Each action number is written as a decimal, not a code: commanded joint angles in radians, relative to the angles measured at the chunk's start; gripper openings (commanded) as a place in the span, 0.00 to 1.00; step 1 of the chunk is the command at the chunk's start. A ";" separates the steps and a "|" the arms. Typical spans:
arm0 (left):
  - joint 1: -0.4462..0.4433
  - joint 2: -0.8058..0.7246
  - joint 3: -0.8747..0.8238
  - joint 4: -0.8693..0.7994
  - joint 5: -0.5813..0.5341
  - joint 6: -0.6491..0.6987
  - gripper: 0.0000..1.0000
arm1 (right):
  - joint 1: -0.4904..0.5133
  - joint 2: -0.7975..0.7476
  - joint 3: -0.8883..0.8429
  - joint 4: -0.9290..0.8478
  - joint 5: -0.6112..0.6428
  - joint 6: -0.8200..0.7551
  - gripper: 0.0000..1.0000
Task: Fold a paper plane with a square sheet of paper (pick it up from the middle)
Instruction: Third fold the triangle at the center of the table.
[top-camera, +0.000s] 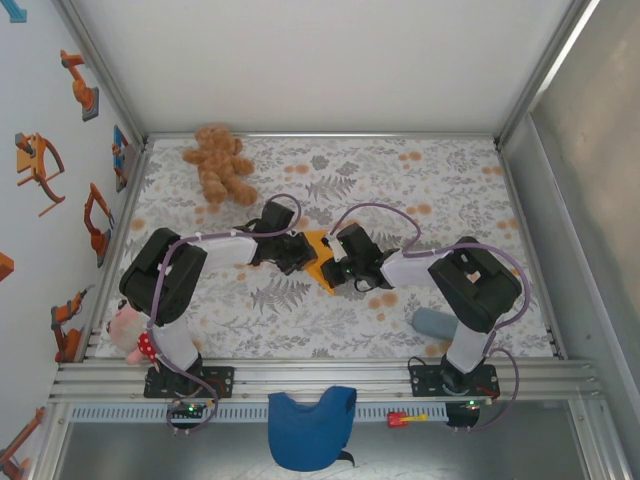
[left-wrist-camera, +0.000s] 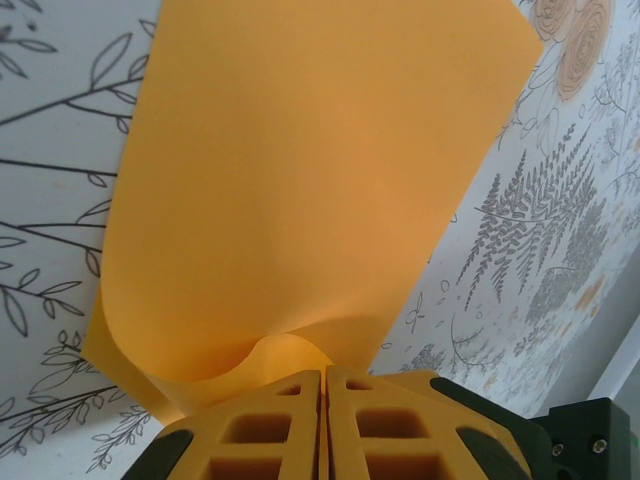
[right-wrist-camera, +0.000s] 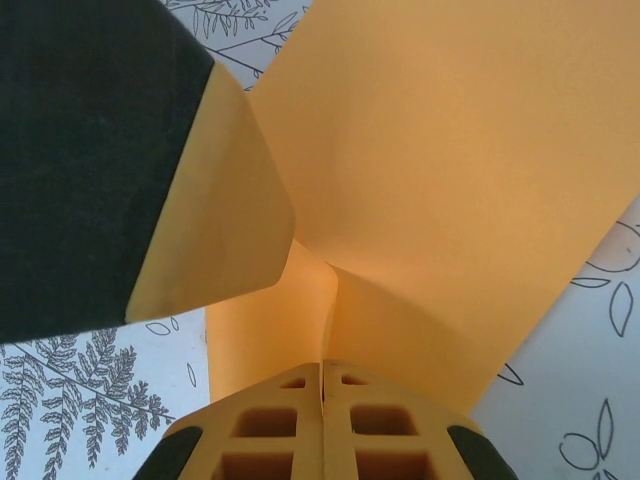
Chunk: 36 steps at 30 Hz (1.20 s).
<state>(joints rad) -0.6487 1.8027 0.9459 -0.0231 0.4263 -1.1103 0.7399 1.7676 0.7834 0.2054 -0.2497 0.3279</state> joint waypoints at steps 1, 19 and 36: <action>-0.007 0.005 -0.016 -0.032 -0.011 -0.009 0.10 | -0.008 0.033 0.016 -0.058 0.010 0.017 0.00; -0.009 0.009 -0.035 -0.070 -0.052 0.010 0.09 | -0.010 0.043 0.019 -0.067 0.010 0.023 0.00; -0.005 0.075 0.002 -0.176 -0.093 0.036 0.09 | -0.018 -0.069 0.045 -0.151 0.064 0.092 0.12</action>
<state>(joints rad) -0.6540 1.8332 0.9520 -0.0887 0.3859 -1.1015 0.7353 1.7561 0.8101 0.1410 -0.2367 0.3786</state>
